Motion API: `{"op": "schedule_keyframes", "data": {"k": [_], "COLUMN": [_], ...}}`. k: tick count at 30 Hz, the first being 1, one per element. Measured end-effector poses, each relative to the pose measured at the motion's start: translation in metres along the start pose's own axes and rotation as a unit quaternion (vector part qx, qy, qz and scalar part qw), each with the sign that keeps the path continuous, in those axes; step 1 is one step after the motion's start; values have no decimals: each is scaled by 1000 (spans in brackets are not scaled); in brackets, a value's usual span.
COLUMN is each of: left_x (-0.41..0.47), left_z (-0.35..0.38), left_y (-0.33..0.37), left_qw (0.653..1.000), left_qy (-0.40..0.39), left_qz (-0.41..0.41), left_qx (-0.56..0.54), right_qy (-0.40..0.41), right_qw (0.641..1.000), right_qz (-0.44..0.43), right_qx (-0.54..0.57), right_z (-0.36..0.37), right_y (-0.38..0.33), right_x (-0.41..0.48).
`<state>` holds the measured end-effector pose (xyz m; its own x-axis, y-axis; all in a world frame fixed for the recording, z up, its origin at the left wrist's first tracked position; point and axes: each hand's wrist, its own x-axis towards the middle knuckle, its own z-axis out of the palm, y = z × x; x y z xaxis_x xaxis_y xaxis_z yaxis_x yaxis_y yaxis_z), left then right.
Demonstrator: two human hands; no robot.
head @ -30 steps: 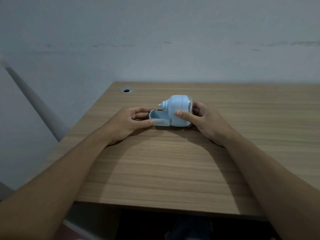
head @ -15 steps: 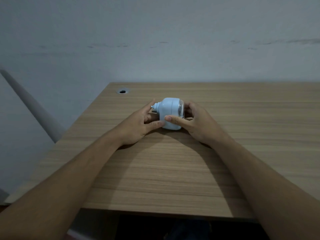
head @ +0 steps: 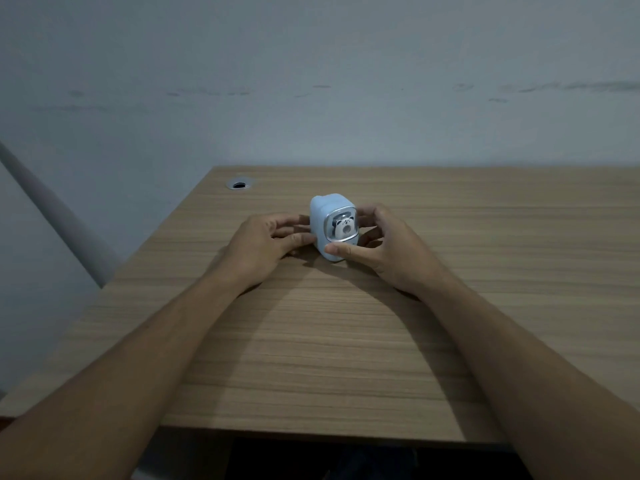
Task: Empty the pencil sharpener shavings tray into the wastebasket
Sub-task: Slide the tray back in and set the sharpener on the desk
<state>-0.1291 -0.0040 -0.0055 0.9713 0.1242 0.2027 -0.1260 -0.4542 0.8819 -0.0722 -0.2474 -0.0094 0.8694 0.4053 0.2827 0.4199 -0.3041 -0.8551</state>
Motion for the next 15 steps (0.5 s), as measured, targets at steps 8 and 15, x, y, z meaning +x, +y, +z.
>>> {"op": "schedule_keyframes", "data": {"k": [8,15], "left_x": [15,77], "left_z": [6,28], "left_y": [-1,-4], "left_qw": [998,1000], "left_qy": [-32,5], "left_qz": [29,16], "left_qx": [42,11], "right_qy": [-26,37], "right_qw": [999,999], "right_qz": [-36,-14], "right_qx": [-29,19], "right_z": [-6,-5], "right_y": [12,33], "right_x": [24,87]}}
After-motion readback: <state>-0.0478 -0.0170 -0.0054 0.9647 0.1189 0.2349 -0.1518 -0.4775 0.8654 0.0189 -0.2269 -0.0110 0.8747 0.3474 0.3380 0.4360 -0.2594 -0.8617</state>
